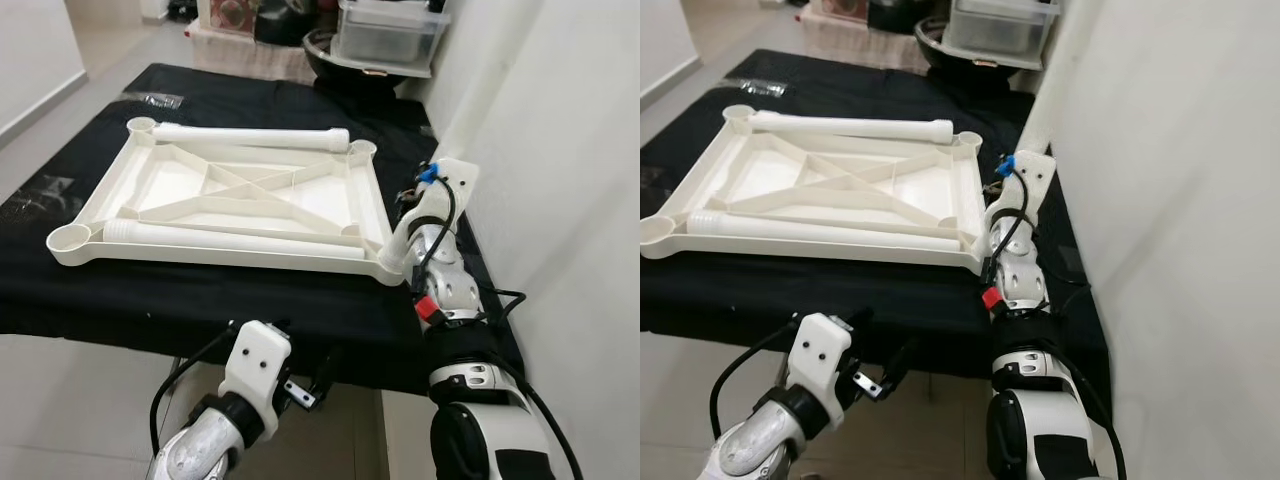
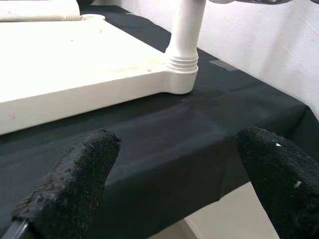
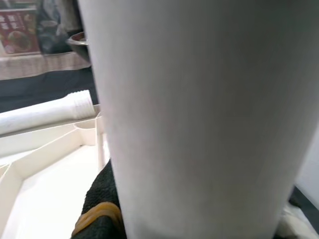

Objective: Building children table

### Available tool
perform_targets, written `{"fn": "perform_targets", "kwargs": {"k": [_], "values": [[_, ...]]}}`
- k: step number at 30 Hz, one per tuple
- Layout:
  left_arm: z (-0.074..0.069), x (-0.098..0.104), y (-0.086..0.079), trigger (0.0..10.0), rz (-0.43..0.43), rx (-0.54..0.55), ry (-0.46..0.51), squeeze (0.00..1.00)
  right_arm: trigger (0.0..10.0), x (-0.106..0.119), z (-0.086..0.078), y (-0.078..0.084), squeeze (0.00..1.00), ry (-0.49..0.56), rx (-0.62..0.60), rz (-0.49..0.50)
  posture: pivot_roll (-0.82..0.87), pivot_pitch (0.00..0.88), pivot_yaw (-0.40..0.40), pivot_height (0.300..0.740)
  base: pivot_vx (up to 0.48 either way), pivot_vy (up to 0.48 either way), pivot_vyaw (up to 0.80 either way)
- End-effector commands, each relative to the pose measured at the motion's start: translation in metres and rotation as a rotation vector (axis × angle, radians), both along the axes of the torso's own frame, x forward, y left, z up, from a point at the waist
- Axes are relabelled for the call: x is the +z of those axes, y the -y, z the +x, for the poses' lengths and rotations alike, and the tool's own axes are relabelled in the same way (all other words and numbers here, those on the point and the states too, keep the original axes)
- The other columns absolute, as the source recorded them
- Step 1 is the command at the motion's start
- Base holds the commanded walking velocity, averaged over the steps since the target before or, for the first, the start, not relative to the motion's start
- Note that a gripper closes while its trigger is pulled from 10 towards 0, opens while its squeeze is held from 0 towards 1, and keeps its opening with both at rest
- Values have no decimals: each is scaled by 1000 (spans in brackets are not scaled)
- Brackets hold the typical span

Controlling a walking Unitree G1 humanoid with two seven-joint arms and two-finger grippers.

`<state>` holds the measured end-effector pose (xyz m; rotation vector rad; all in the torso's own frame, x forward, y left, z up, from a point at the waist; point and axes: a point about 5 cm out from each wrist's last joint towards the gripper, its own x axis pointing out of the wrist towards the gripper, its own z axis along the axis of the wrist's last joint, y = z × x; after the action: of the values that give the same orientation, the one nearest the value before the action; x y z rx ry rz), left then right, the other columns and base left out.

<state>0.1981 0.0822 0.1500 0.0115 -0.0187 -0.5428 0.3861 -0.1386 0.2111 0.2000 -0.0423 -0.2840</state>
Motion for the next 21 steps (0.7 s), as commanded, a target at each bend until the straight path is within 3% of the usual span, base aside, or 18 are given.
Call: {"fn": "perform_targets", "kwargs": {"k": [1, 2, 7, 8, 12, 15, 16, 18, 19, 21], "values": [[-2, 1, 1, 10000, 1, -5, 6, 0, 10000, -18, 0, -11, 27, -51, 42, 88, 120, 107, -126, 740, 0, 0, 0], [-2, 1, 1, 10000, 2, -6, 6, 0, 10000, -11, 1, -19, 1000, 11, 100, 85, 120, 107, -126, 740, 0, 0, 0], [-2, 1, 2, 10000, 2, -8, 7, 0, 10000, 1, 4, -20, 1000, 109, 157, 28, 113, 107, -127, 740, 0, 0, 0], [-1, 1, 2, 10000, 1, -8, 7, 0, 10000, 6, 7, -15, 0, 141, 187, 10, 113, 107, -127, 740, 0, 0, 0], [-1, 1, 2, 10000, 0, -8, 8, 0, 10000, 10, 8, -7, 0, 171, 214, -11, 113, 105, -128, 740, 0, 0, 0], [-1, 1, 2, 10000, -2, -8, 7, 0, 10000, 18, 11, 12, 0, 223, 420, -52, 115, 105, -129, 740, 0, 0, 0], [-1, 1, 2, 10000, -2, -8, 7, 0, 10000, 18, 11, 12, 0, 223, 420, -52, 115, 105, -129, 740, 0, 0, 0], [-1, 1, 2, 10000, -3, -10, 8, 0, 10000, 18, 11, 13, 0, 198, 663, -6, 113, 106, -128, 740, 0, 0, 0], [-1, 1, 2, 10000, -3, -10, 8, 0, 10000, 18, 11, 13, 0, 198, 663, -6, 113, 106, -128, 740, 0, 0, 0], [-1, 1, 2, 10000, -3, -11, 10, 0, 10000, 17, 2, 8, 0, 177, 957, 11, 113, 105, -128, 740, 0, 0, 0]]}}
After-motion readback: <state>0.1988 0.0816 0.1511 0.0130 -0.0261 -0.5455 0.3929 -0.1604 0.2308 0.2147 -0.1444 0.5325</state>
